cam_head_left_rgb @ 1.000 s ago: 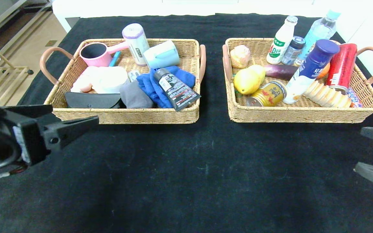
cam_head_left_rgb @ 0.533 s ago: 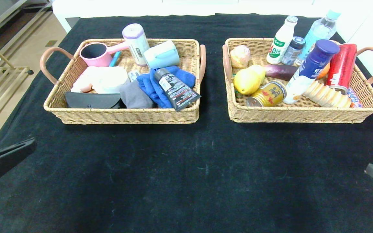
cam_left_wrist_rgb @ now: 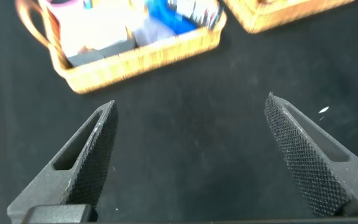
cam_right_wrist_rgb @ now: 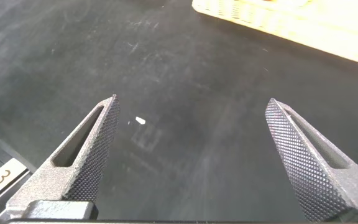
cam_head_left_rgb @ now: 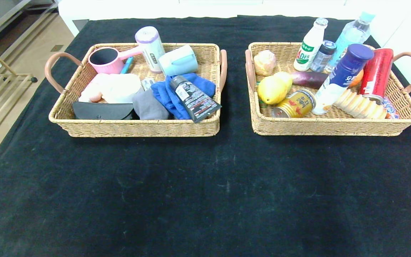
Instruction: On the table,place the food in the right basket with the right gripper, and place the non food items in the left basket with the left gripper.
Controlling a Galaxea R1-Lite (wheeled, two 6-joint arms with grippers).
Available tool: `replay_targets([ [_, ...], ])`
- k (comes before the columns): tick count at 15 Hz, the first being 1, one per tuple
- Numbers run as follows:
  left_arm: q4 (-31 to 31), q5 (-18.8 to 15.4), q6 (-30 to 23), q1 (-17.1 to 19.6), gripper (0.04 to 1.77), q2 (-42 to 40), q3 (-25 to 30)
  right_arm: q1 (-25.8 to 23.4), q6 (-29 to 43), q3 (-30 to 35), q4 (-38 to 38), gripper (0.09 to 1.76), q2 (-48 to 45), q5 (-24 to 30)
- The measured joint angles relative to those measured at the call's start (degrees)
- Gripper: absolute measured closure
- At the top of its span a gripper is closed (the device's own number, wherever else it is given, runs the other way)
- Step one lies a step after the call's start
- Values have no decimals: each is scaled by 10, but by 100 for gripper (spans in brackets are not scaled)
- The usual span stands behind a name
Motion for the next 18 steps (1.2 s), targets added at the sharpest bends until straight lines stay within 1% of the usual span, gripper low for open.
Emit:
replay_targets([
  [2,22,-4,0,9,10,-37,-16,-33,0,-21,47,14,-51,1],
  [4,60,-3,-1,10,10,-65,-28,-39,0,-32,76,14,-85,-15],
  [5,76,-1,-2,8,10,-76,-39,-27,0,-33,84,14,-95,-39],
  [7,103,-1,-2,3,10,-90,-61,24,0,-30,99,14,-107,-93],
  [8,113,-1,-2,-1,10,-99,-66,56,0,-21,107,14,-113,-129],
  [9,120,-1,-2,-3,10,-108,-65,77,2,-6,113,14,-118,-154],
  [10,130,-1,-2,-2,10,-119,-60,87,15,4,116,14,-122,-164],
  [11,135,-2,-1,0,9,-131,-55,89,30,7,111,14,-126,-163],
  [12,137,-2,-1,1,9,-141,-49,80,33,8,101,14,-128,-152],
  [14,138,-1,-2,2,9,-155,-39,41,32,7,69,14,-130,-93],
  [15,137,-1,-1,3,9,-163,-31,23,31,14,64,14,-131,-84],
  [17,137,-2,-1,3,9,-188,-8,14,31,47,63,14,-145,-87],
  [18,138,-1,-2,3,9,-202,4,22,30,64,63,14,-157,-101],
])
